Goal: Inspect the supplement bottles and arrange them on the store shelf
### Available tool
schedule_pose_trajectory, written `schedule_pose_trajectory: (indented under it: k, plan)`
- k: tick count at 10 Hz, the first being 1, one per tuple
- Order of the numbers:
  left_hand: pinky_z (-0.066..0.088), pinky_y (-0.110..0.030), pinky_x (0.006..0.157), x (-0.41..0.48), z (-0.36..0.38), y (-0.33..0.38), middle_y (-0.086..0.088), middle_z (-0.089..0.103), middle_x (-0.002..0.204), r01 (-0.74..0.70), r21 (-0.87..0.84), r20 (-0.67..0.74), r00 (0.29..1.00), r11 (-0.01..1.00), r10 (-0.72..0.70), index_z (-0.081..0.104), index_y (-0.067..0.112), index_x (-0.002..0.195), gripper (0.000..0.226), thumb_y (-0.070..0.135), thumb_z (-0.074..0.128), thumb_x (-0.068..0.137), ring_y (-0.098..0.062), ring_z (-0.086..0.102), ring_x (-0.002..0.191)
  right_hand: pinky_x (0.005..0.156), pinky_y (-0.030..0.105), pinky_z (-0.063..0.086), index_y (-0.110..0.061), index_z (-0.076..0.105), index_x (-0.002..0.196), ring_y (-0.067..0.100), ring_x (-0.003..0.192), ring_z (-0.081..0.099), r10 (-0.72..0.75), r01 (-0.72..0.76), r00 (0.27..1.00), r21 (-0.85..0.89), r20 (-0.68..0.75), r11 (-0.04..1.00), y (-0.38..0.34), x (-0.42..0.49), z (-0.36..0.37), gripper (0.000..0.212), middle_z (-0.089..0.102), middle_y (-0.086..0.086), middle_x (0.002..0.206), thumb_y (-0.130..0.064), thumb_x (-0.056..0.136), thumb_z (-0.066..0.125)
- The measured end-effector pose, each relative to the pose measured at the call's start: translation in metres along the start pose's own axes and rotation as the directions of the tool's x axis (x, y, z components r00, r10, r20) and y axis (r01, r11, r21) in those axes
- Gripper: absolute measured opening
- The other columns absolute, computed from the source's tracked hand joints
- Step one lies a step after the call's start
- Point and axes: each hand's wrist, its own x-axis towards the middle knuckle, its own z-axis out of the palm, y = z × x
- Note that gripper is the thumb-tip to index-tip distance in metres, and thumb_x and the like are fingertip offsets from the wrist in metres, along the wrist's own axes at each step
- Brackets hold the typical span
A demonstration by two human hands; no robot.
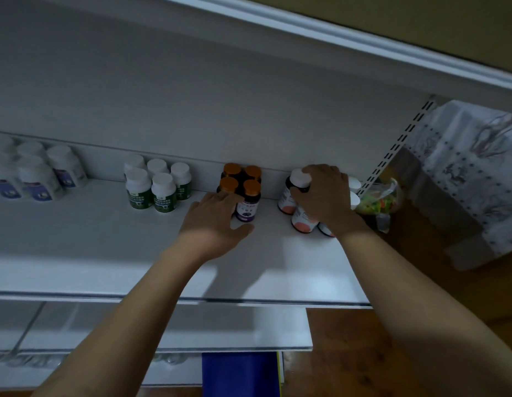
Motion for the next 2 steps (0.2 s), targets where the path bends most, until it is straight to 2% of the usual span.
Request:
schedule_pose_trajectory:
  k: [2]
  plan:
    - [0.036,-0.035,0.103,-0.014,-0.011,0.007,-0.001,0.053,0.137,-0.015,0.002,-0.05,0.999,1.0,0.016,0.046,0.024,0.14,0.061,0.049,0.063,0.087,-0.024,0.043,0.128,0.102,0.039,0.035,-0.009,0.062,0.123,0.032,0.12,0.052,-0.035,0.074,0.986,0.241,-0.161,0.968,-0.015,-0.042,-0.019,0.047,0.061,0.011,0.127,-0.028,0.081,0.074]
